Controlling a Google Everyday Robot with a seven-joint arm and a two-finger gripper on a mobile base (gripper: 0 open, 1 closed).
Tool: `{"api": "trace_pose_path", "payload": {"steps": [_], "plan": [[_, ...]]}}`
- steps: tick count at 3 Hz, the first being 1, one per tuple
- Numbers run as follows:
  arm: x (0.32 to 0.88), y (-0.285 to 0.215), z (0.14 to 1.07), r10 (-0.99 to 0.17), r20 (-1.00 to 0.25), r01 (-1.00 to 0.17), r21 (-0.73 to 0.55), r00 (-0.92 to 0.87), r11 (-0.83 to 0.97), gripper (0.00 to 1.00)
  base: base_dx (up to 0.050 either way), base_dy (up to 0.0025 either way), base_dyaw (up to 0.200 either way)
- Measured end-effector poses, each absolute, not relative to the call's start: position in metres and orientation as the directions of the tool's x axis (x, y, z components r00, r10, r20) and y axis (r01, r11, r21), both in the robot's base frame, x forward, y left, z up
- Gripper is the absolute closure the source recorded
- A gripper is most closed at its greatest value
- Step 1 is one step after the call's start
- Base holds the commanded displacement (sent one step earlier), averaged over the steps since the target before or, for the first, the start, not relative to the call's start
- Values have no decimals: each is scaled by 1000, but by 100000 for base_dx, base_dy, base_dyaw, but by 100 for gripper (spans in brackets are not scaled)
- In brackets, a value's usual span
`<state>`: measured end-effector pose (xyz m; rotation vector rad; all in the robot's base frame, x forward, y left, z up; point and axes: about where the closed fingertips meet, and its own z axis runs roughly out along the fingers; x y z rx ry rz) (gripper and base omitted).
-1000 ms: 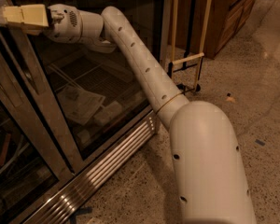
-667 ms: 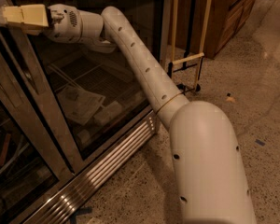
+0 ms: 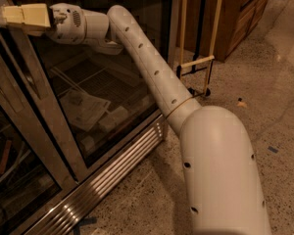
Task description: Pick orange can from top drawer and place on counter
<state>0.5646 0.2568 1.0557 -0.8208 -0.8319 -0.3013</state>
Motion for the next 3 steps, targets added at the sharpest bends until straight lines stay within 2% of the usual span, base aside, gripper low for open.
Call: {"api": "trace_pose_path", "payload": {"steps": [3], "plan": [[562, 257, 1058, 59, 753, 555, -534, 656, 638, 100, 0, 0, 0]]}}
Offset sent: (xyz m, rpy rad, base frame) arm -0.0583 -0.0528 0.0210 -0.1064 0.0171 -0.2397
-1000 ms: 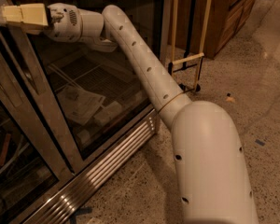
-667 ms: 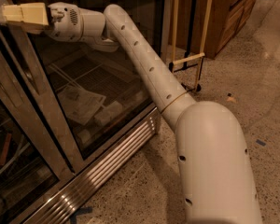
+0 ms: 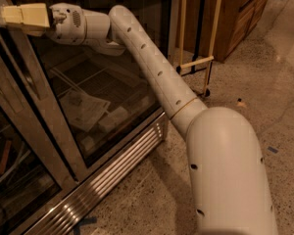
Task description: Pick orange can from top drawer and place on counter
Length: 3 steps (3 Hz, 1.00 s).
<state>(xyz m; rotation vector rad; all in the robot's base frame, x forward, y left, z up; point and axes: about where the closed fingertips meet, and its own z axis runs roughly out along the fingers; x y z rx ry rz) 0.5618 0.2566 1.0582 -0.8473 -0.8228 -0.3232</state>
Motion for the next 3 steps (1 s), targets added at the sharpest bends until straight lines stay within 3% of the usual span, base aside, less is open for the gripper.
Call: {"api": "trace_pose_path", "payload": {"steps": [3], "plan": [[558, 257, 1058, 53, 754, 567, -536, 654, 625, 100, 0, 0, 0]]}}
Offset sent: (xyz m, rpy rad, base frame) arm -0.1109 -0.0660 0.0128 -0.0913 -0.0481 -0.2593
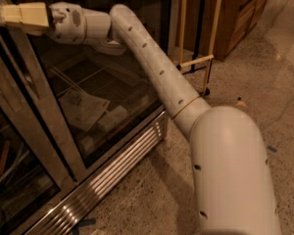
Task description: Pick orange can from top drawer and place on counter
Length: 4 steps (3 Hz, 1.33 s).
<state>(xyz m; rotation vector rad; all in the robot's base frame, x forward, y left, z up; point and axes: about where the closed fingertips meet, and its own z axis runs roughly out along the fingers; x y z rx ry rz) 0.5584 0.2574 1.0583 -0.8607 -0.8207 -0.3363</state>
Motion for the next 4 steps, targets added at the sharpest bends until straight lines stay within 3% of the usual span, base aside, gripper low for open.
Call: {"api": "trace_pose_path", "payload": {"steps": [4], "plan": [[562, 268, 1058, 24, 764, 587, -515, 645, 624, 100, 0, 0, 0]]}}
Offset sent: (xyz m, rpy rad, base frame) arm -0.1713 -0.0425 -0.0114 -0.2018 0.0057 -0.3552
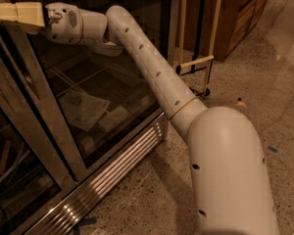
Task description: Pick orange can from top drawer and place on counter
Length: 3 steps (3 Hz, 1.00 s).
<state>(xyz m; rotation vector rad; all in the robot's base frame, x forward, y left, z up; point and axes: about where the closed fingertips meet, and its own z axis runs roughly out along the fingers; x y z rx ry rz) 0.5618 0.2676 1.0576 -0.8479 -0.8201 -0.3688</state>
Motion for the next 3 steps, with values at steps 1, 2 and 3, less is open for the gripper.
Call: {"api": "trace_pose_path", "payload": {"steps": [1, 2, 3], "plan": [[562, 268, 1057, 22, 764, 585, -512, 645, 629, 100, 0, 0, 0], [559, 269, 1057, 21, 764, 583, -510, 645, 633, 100, 0, 0, 0], [562, 268, 1057, 21, 764, 583, -509, 645, 633, 100, 0, 0, 0]]}}
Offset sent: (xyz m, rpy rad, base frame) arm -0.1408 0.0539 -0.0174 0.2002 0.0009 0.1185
